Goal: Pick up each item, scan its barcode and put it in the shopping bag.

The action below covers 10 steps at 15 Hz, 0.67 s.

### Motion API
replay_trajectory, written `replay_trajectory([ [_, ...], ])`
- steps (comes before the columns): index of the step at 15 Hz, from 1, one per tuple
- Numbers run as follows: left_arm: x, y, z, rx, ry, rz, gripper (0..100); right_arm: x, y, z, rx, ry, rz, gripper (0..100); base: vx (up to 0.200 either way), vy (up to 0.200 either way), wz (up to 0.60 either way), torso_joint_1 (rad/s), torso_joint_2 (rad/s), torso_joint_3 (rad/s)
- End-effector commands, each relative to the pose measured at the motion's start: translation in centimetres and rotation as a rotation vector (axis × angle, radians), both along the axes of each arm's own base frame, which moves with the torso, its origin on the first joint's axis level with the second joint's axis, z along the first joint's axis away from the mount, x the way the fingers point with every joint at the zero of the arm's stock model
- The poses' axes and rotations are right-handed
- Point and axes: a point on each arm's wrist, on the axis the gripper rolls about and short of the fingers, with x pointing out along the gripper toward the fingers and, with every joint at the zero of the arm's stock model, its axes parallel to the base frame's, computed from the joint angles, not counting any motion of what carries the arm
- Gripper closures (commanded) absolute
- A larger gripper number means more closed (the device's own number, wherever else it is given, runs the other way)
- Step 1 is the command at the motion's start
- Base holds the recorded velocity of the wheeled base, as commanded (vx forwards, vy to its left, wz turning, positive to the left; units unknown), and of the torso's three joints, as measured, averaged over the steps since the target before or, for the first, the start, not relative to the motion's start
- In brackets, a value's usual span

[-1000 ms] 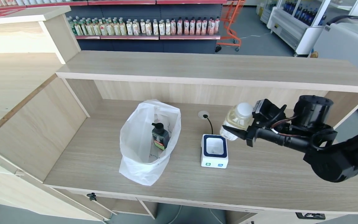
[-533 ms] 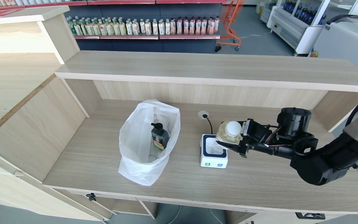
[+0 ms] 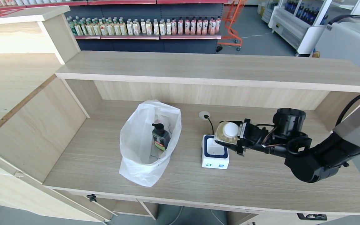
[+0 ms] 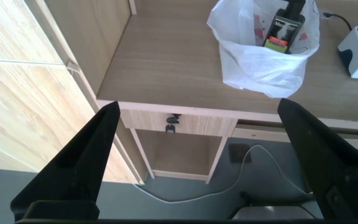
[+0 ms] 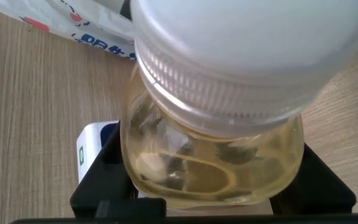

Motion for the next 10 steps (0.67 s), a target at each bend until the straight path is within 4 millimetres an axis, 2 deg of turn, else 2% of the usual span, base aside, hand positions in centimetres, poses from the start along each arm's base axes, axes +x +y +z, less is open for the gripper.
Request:
replay_trajectory([
  [1, 0.0, 0.0, 0.0, 0.000, 0.002, 0.000, 0, 0.2, 0.2, 0.1, 0.005, -0.010, -0.002, 100, 0.000, 0.000, 0.00, 0.000, 0.00, 0.000],
  [3, 0.0, 0.0, 0.0, 0.000, 0.002, 0.000, 0, 0.6, 0.2, 0.4, 0.022, -0.003, -0.024, 100, 0.000, 0.000, 0.00, 0.000, 0.00, 0.000],
  [6, 0.0, 0.0, 0.0, 0.000, 0.002, -0.001, 0, 1.0, 0.2, -0.4, 0.026, 0.031, -0.038, 100, 0.000, 0.000, 0.00, 0.000, 0.00, 0.000],
  [10, 0.0, 0.0, 0.0, 0.000, 0.002, -0.001, 0, 2.6, 2.0, -1.3, 0.036, 0.021, 0.008, 100, 0.000, 0.000, 0.00, 0.000, 0.00, 0.000],
])
